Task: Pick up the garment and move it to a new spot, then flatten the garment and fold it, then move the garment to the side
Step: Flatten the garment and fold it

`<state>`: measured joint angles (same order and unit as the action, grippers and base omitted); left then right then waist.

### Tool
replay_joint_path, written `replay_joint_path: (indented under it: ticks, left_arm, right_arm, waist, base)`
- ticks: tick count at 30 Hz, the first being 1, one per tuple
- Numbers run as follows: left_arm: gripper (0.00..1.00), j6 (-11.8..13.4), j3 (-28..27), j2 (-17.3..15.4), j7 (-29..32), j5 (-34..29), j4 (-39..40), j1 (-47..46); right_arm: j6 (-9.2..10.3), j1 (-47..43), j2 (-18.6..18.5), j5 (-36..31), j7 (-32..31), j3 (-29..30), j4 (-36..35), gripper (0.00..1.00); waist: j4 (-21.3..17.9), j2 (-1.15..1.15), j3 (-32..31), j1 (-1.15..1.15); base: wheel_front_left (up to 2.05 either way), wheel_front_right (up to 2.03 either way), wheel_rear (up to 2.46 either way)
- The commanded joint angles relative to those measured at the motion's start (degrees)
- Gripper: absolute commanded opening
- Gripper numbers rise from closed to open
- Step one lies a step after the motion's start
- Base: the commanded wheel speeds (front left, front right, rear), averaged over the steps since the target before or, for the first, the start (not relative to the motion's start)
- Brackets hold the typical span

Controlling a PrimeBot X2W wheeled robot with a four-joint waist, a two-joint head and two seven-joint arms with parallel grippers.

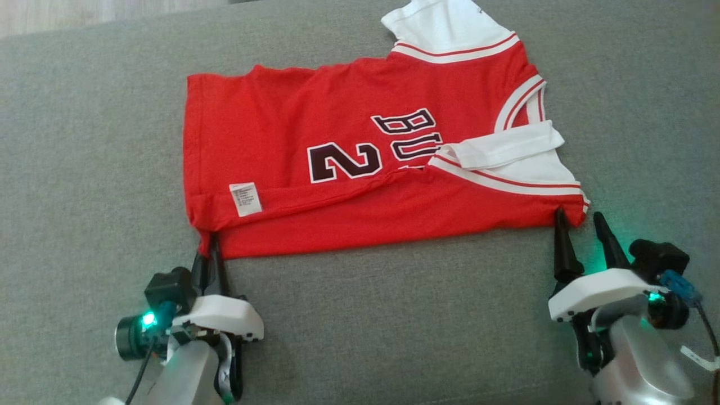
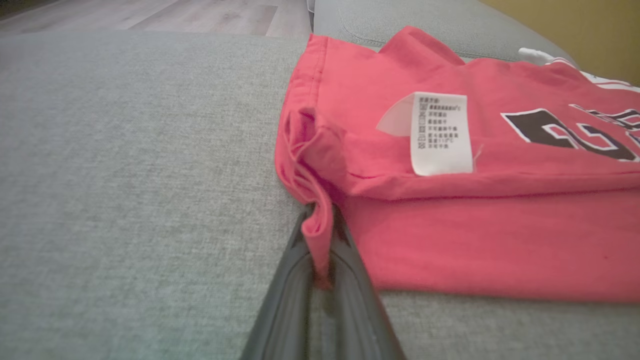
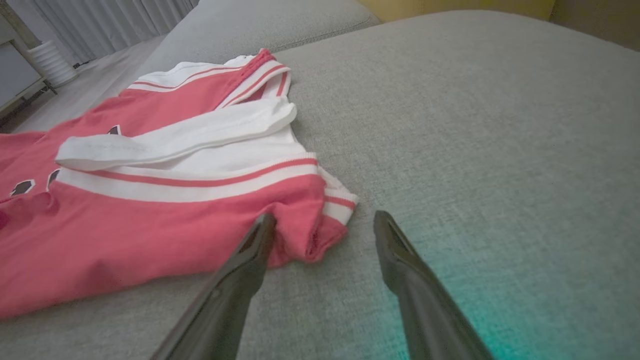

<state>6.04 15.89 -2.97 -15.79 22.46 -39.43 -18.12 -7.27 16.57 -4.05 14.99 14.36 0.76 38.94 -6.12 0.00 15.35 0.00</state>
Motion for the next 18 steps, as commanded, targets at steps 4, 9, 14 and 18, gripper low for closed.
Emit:
replay_joint_path:
  ticks: [4, 9, 14, 18]
  left_arm:
    - [0.00, -0.3, 0.7, 0.1, 0.8, 0.4, -0.7, 0.1]
    - [0.00, -0.8, 1.2, 0.1, 0.8, 1.1, 1.0, 0.5]
    - [0.00, -1.0, 0.6, 0.1, 0.8, 1.6, 4.6, 0.7]
    - [0.00, -1.3, -1.4, 0.1, 0.8, 1.1, 8.3, -0.5]
  right_arm:
    - [-0.22, 2.2, 0.6, 2.0, -1.1, -1.6, 3.3, 0.97]
    - [-0.22, 3.3, 0.7, 5.0, -1.2, -4.2, 5.5, 0.00]
    - [-0.22, 4.0, 0.0, 9.3, 0.1, -5.5, 3.2, 0.00]
    - [-0.22, 5.8, -1.5, 12.4, 0.5, -5.7, 0.3, 0.00]
  waist:
    - [0.6, 0.00, 0.3, 0.00]
    - [1.2, 0.00, 0.2, 0.00]
    - [1.7, 0.00, -1.0, 0.00]
    - [1.8, 0.00, -2.8, 0.00]
  base:
    - [0.00, 0.00, 0.00]
    - [0.00, 0.00, 0.00]
    - [0.00, 0.00, 0.00]
    - [0.00, 0.00, 0.00]
